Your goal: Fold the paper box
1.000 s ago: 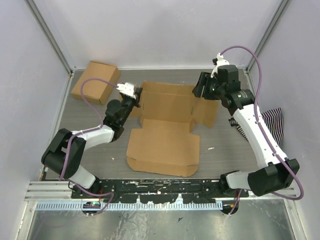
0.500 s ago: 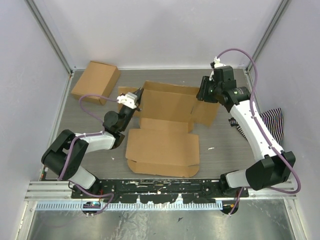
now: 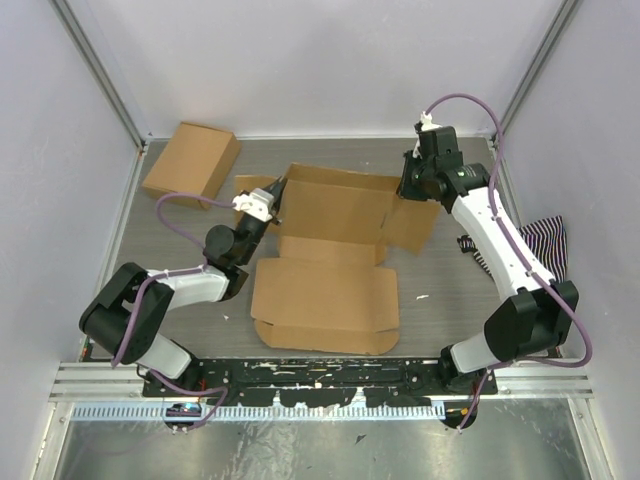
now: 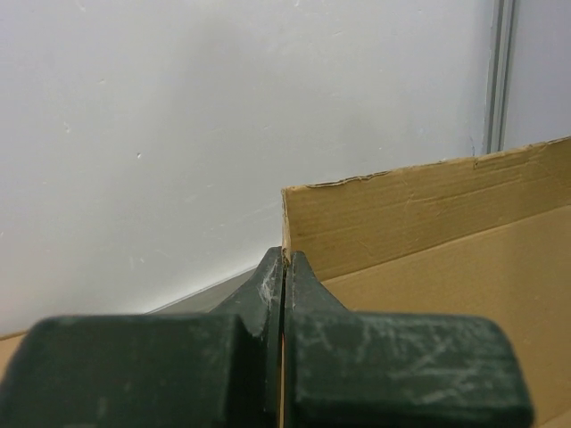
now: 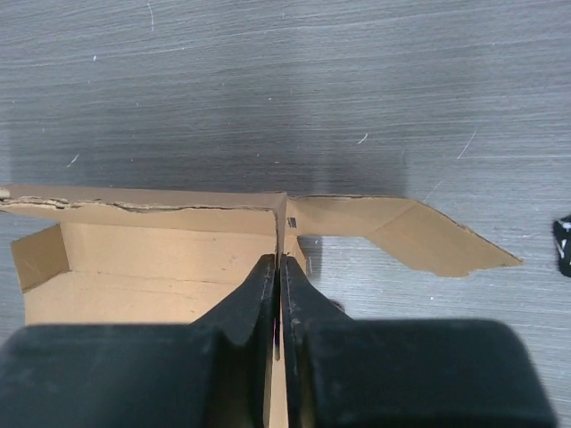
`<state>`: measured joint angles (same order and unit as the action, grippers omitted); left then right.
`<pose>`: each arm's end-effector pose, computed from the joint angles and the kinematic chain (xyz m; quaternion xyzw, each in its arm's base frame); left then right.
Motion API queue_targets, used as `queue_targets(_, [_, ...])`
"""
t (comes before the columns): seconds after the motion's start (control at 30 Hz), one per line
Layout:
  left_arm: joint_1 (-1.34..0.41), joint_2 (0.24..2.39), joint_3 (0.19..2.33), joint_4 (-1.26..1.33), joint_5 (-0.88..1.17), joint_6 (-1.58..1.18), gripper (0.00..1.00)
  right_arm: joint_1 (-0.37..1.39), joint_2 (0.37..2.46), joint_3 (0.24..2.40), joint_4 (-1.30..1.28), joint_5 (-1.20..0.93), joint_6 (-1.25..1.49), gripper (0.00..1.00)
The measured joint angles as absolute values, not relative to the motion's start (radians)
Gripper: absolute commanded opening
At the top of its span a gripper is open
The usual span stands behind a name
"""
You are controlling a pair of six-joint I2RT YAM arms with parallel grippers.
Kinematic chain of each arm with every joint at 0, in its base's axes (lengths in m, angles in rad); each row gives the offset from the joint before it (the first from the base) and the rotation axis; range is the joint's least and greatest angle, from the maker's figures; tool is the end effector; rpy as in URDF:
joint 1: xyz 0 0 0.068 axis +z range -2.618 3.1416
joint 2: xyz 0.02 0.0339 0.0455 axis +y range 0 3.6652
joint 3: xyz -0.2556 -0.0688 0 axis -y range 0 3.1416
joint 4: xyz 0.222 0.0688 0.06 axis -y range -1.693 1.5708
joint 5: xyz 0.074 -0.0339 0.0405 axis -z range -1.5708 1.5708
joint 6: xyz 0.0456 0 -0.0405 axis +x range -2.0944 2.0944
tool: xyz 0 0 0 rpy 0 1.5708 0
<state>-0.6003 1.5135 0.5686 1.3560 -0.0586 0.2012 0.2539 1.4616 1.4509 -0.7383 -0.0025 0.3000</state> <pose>0.2438 -0.1637 0.2717 0.1911 0.5138 -0.1500 0.8228 0.2926 0.0761 0.3438 0.0206 0.9165 0.1103 0.3839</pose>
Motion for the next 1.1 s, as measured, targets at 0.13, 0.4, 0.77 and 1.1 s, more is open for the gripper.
queue_targets(0.13, [-0.601, 1.512, 0.569, 1.357, -0.081, 0.185, 0.42, 0.254, 1.471, 1.447, -0.732, -0.005, 0.294, 0.01])
queue_targets(0.4, [-0.605, 1.363, 0.568, 1.231, -0.137, 0.077, 0.41, 0.256, 1.403, 1.264, -0.566, 0.04, 0.294, 0.01])
queue_targets(0.77, [-0.605, 1.163, 0.9, 0.367, -0.17, -0.019, 0.36, 0.295, 1.217, 0.947, -0.23, 0.131, 0.297, 0.01])
queue_targets(1.1, [-0.605, 1.235, 0.963, 0.028, -0.077, -0.115, 0.33, 0.352, 1.053, 0.752, 0.017, 0.166, 0.277, 0.01])
